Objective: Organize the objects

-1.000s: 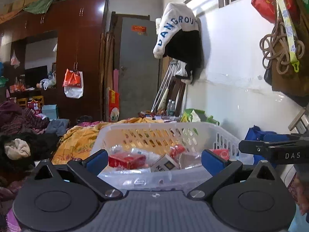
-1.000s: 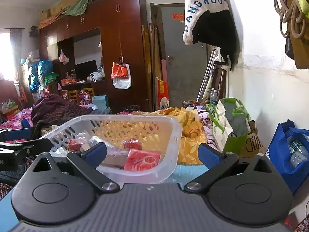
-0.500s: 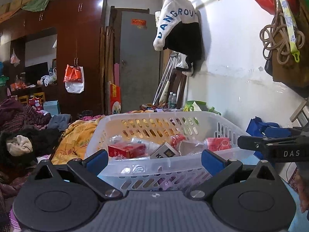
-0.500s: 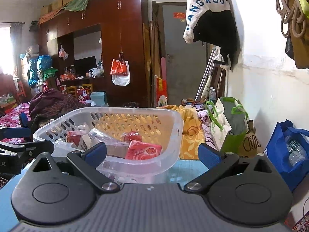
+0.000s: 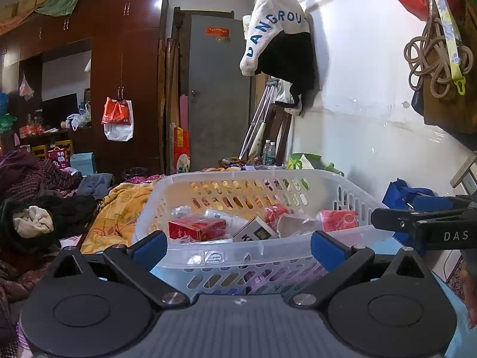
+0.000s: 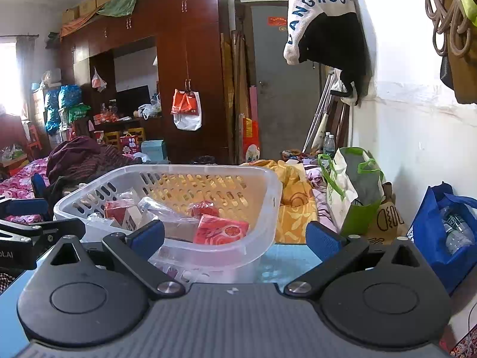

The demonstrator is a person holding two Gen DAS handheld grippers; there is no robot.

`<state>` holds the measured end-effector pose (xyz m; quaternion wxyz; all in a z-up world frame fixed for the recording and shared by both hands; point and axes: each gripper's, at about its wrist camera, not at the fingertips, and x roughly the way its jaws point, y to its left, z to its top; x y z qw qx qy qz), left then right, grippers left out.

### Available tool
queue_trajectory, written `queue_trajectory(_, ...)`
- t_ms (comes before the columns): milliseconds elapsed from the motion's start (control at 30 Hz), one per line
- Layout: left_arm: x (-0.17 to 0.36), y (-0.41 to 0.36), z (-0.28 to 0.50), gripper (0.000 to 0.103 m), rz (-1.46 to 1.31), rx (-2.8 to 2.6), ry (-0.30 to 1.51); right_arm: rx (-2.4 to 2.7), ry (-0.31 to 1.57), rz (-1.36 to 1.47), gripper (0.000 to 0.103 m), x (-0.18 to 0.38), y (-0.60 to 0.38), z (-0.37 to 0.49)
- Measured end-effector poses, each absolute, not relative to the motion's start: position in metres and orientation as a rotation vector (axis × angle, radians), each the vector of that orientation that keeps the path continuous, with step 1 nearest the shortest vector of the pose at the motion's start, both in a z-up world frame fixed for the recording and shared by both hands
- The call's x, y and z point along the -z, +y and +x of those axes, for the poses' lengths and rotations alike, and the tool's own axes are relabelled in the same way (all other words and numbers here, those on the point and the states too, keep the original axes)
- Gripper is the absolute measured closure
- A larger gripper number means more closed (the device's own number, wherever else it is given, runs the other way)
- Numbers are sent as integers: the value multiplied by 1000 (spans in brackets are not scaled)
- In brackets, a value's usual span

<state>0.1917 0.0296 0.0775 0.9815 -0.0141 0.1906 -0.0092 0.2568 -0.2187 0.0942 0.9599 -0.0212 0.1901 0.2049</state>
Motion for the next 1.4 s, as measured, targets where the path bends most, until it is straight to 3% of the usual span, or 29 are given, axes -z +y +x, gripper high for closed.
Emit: queue_trajectory(1400, -77, 31, 193, 0, -37, 11, 404, -415, 384, -72, 0, -91, -217, 258)
